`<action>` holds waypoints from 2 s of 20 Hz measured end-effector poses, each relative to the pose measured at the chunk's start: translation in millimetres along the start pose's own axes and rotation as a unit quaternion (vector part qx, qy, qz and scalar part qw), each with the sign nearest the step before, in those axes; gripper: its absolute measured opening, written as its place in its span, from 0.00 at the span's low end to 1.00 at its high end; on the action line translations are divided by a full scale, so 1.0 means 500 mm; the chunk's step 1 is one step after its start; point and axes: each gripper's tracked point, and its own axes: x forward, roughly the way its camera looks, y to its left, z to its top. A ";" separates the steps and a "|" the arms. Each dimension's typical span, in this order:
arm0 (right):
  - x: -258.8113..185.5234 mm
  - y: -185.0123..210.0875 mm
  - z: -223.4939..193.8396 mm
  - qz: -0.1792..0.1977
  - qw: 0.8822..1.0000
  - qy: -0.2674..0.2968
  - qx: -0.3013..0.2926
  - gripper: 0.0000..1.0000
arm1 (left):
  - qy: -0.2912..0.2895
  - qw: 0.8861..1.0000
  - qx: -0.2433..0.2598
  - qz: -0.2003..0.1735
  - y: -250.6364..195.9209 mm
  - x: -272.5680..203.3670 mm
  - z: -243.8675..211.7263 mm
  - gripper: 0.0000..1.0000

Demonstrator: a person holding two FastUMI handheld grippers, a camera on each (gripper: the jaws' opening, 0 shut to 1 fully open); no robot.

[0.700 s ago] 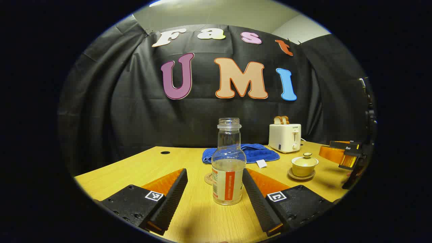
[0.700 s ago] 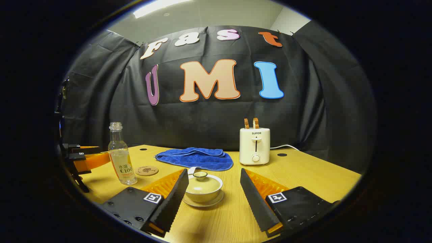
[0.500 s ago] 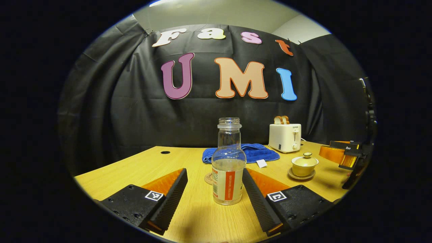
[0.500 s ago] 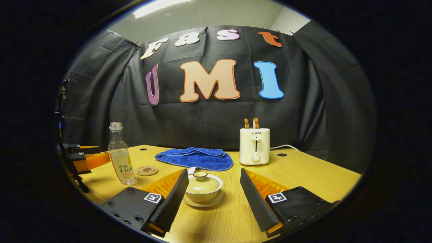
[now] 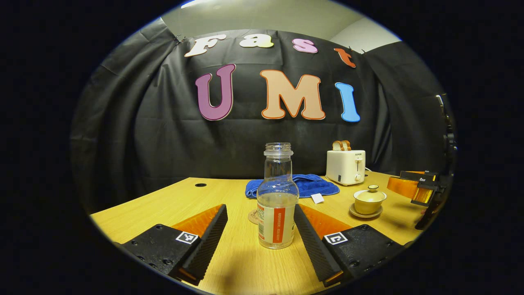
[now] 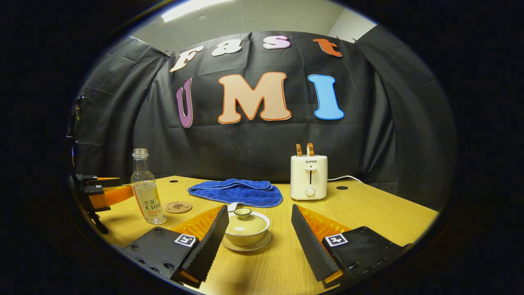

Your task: Open the teacup lid with one hand, grasp the water bottle and pour water into the teacup with the other hand; after pouring, place the water bottle on the coaster and then close the teacup lid.

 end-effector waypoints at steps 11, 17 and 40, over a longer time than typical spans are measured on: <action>0.005 0.012 -0.002 0.018 1.000 0.003 0.001 0.95 | 0.000 1.000 0.000 0.000 0.000 -0.001 -0.001 0.95; 0.041 0.036 -0.015 0.048 0.999 0.019 0.000 0.97 | 0.000 1.000 0.000 0.000 -0.001 -0.001 0.000 0.95; 0.150 0.065 -0.056 0.054 0.996 0.071 -0.019 0.34 | 0.001 1.000 0.000 0.001 0.000 -0.003 0.000 0.95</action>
